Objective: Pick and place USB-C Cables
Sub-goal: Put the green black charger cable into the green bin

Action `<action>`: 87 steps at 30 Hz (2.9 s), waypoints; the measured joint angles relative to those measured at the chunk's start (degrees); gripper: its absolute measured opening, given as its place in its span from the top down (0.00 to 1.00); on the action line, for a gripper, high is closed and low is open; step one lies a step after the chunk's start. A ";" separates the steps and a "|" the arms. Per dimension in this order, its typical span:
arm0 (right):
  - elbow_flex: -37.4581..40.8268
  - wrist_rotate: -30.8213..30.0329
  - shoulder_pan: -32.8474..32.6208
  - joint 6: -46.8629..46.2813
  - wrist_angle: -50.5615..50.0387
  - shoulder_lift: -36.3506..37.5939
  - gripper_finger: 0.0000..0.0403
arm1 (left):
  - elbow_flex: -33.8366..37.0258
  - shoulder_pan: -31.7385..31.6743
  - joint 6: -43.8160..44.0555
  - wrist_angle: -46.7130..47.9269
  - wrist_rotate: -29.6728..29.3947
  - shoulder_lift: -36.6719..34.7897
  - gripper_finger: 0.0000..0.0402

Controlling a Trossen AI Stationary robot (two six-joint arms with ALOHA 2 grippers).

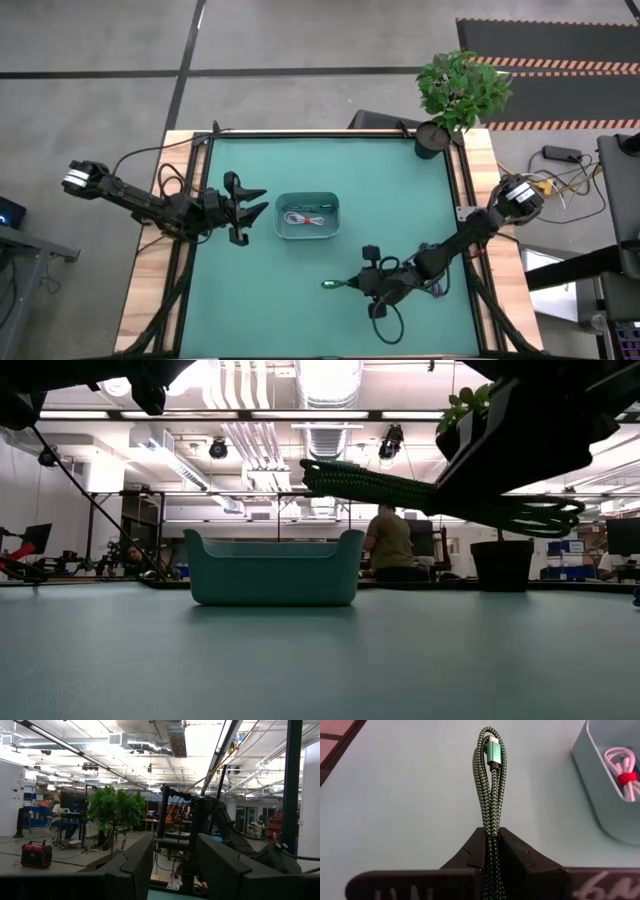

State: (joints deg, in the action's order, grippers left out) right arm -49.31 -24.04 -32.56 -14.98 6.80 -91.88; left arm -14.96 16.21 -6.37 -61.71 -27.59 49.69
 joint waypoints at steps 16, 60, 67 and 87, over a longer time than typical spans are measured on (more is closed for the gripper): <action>-0.03 -0.05 -0.20 4.56 3.81 0.68 0.94 | 0.00 0.00 0.00 0.12 -0.11 0.17 0.66; 14.39 8.99 6.42 38.27 45.41 19.87 0.94 | -15.15 0.60 3.10 -1.49 2.26 24.71 0.66; 21.44 10.55 7.11 38.60 55.57 23.74 0.94 | -22.15 1.07 3.06 -2.37 2.40 31.94 0.66; 20.76 17.20 7.56 38.06 53.66 24.58 0.94 | -23.89 2.95 9.23 0.19 5.02 33.68 0.66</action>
State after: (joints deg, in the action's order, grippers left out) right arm -28.55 -6.84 -24.99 23.08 60.46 -67.30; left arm -38.85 19.16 2.86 -61.52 -22.57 83.37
